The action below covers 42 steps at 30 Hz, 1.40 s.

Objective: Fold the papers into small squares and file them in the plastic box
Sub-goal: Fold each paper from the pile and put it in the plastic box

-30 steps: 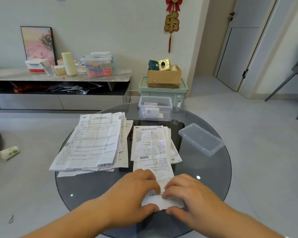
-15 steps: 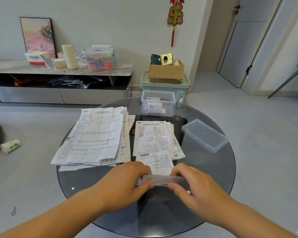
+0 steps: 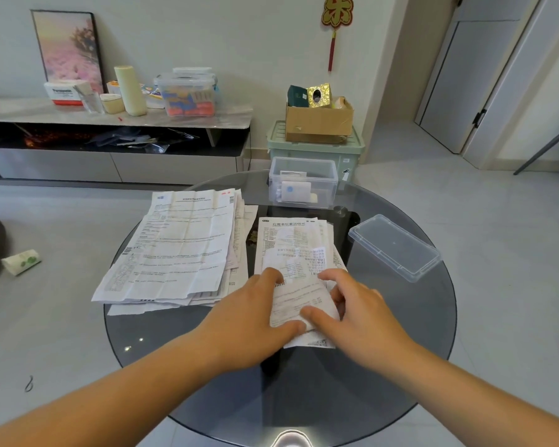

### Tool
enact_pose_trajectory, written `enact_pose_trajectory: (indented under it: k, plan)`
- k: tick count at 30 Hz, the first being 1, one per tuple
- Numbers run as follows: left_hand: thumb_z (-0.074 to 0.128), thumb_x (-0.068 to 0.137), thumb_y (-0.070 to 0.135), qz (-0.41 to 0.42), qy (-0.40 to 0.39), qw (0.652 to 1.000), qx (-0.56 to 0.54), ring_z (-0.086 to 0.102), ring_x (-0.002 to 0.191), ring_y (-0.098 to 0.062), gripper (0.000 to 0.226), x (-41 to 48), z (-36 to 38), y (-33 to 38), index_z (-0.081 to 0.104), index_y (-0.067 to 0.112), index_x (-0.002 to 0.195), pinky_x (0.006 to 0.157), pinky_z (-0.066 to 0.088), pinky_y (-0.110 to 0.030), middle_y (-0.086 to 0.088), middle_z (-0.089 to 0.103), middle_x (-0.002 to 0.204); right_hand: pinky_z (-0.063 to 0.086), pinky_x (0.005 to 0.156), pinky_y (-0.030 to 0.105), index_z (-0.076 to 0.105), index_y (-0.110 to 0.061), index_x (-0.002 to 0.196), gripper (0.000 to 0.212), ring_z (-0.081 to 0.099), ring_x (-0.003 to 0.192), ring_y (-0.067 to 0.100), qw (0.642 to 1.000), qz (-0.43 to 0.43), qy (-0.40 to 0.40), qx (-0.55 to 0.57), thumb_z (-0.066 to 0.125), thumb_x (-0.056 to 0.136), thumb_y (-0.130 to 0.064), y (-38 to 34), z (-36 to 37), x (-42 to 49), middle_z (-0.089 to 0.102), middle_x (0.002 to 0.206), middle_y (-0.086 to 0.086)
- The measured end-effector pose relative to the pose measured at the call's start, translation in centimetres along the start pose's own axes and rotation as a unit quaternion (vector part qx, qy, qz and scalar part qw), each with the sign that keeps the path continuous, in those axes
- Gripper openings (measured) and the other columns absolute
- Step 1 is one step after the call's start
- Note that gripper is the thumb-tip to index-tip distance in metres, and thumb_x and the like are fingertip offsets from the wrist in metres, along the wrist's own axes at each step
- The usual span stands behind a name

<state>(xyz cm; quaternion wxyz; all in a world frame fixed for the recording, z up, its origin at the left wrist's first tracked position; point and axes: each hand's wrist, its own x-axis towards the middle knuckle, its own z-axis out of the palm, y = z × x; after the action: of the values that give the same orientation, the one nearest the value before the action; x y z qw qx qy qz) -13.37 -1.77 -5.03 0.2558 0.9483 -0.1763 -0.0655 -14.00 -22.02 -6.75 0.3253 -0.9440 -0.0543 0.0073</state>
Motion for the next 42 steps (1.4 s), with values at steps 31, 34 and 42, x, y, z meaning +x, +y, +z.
enact_pose_trajectory:
  k: [31, 34, 42]
  plan:
    - [0.065, 0.093, 0.047, -0.028, -0.074, 0.996, 0.050, 0.050, 0.106, -0.009, 0.052, 0.9, -0.6, 0.1, 0.047, 0.044, 0.141, 0.092, 0.046, -0.021, 0.007, 0.033, 0.130, 0.049, 0.079, 0.018, 0.058, -0.044, 0.109, 0.021, 0.056, 0.095, 0.006, 0.998, 0.034, -0.055, -0.004, 0.069, 0.091, -0.037, 1.0, -2.7, 0.3, 0.055, 0.102, -0.018]
    - [0.067, 0.089, 0.052, -0.013, -0.052, 0.996, 0.075, 0.041, 0.117, -0.011, 0.052, 0.8, -0.4, 0.3, 0.050, 0.042, 0.137, 0.103, 0.044, -0.027, 0.008, 0.030, 0.128, 0.044, 0.056, 0.013, 0.059, -0.039, 0.107, 0.017, 0.061, 0.077, 0.004, 0.998, 0.053, -0.033, 0.003, 0.067, 0.092, -0.041, 0.5, -2.9, -0.1, 0.062, 0.088, -0.011]
    - [0.065, 0.085, 0.060, 0.027, -0.026, 0.995, 0.092, 0.035, 0.121, -0.010, 0.053, 0.7, -0.1, 0.2, 0.049, 0.039, 0.131, 0.107, 0.036, -0.029, 0.012, 0.038, 0.134, 0.045, 0.053, 0.011, 0.065, -0.032, 0.097, 0.011, 0.059, 0.067, 0.003, 0.997, 0.059, 0.031, 0.047, 0.073, 0.089, -0.030, 0.1, -2.7, -0.2, 0.062, 0.082, -0.010]
